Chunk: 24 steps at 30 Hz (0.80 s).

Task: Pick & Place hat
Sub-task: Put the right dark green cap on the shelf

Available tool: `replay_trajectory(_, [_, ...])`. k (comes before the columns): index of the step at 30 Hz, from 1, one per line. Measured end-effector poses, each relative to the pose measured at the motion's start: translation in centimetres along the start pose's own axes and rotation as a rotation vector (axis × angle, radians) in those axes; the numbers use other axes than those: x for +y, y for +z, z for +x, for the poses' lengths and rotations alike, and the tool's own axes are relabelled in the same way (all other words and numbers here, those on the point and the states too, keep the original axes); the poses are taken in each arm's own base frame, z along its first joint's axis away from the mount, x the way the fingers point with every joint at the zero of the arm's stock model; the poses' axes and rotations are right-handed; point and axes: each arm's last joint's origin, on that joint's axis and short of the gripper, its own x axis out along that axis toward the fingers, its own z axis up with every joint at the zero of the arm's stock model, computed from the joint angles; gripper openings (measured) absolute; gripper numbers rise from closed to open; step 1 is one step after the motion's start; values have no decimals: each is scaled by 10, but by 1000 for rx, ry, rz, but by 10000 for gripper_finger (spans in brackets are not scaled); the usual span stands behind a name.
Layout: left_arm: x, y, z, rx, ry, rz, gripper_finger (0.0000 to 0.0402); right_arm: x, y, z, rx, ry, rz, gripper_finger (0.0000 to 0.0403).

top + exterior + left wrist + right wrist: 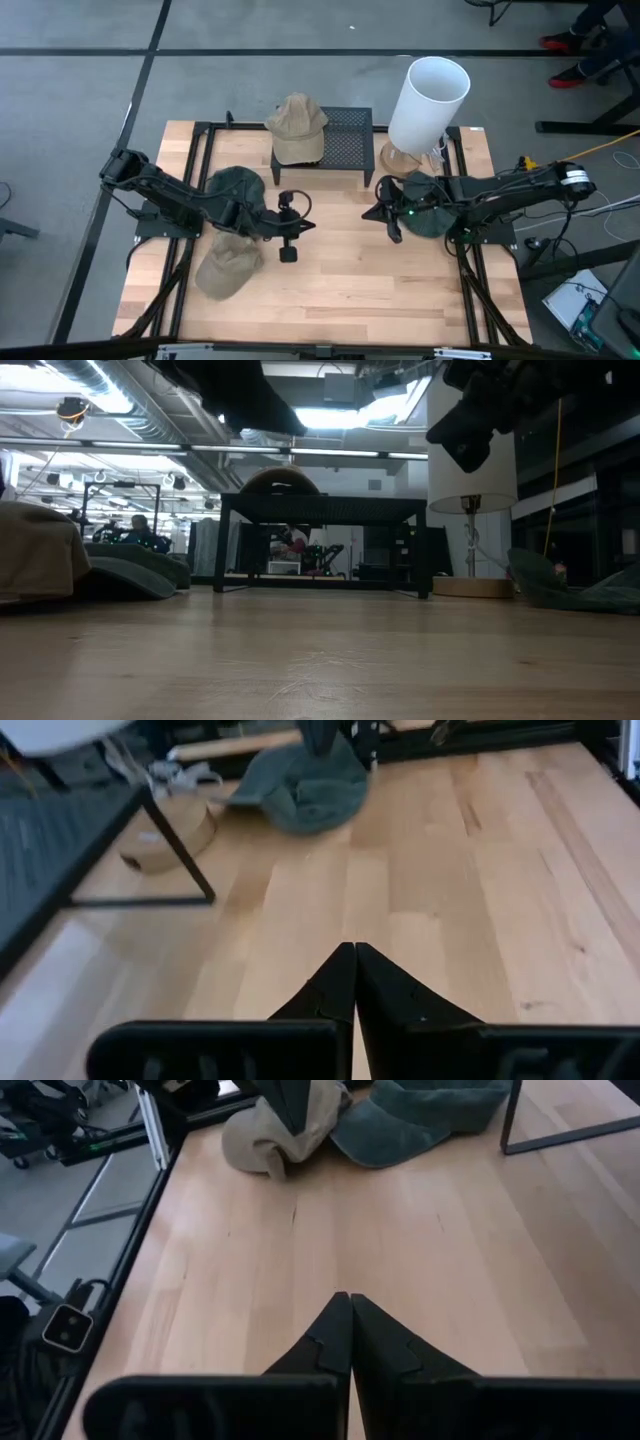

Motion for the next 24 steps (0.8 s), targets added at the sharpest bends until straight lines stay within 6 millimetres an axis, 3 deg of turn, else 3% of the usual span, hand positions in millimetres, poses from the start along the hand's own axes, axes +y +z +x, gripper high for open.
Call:
replay_trajectory(5, [0,3,0,-27,0,70,5,0,0,7,-7,5,-4,7])
replay_trajectory(24, [0,3,0,-27,8,46,4,1,3,10,-41,13,-41,7])
